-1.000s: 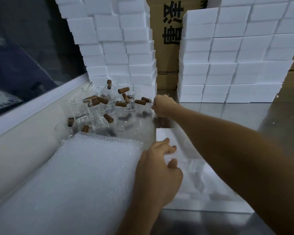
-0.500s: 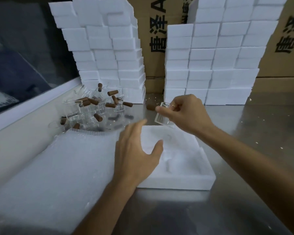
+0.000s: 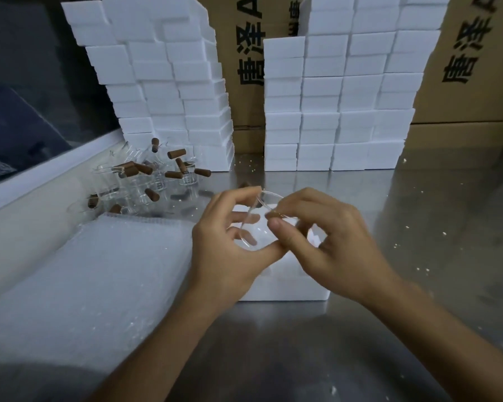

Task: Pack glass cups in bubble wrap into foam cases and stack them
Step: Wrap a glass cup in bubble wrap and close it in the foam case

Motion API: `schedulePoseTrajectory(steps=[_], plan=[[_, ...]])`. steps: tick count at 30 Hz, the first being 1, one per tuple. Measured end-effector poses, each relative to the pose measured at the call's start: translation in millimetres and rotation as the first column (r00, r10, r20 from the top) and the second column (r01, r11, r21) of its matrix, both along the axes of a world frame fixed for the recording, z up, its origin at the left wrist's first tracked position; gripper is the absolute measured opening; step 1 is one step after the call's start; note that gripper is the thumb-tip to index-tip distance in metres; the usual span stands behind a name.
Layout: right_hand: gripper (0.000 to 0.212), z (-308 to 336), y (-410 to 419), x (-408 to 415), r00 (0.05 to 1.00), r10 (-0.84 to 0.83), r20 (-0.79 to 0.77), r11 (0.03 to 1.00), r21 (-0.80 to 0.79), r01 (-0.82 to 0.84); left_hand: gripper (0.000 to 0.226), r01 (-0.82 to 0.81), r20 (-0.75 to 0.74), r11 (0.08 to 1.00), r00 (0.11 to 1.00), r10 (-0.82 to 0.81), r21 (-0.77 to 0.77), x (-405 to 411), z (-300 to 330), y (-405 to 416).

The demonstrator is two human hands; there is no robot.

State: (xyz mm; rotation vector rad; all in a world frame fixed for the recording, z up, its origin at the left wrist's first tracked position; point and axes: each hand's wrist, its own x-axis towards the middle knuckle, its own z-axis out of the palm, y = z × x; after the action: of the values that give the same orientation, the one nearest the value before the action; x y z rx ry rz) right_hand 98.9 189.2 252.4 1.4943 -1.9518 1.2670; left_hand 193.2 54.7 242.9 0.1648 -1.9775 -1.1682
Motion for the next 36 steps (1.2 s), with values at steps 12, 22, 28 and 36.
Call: schedulePoseTrajectory(steps=[12,22,28,36], plan=[[0.048,-12,13,-3,0.977,0.175,0.124,0.982,0.055,-0.182,0.041,0.539,-0.209,0.446,0.772,-0.600,0.715,4,6,-5],[0.086,-17,15,-8,0.996,0.014,-0.091,0.997,0.075,-0.007,0.049,0.322,0.111,0.834,0.906,-0.409,0.448,1,-1,-2],[0.063,-22,16,-11,0.994,-0.017,-0.112,0.993,0.113,0.030,0.061,0.262,0.160,0.869,0.921,-0.355,0.419,2,-4,-11],[0.031,-24,16,-10,0.998,-0.021,-0.067,0.992,0.124,0.029,0.040,0.284,0.086,0.930,0.946,-0.311,0.235,7,8,-24]])
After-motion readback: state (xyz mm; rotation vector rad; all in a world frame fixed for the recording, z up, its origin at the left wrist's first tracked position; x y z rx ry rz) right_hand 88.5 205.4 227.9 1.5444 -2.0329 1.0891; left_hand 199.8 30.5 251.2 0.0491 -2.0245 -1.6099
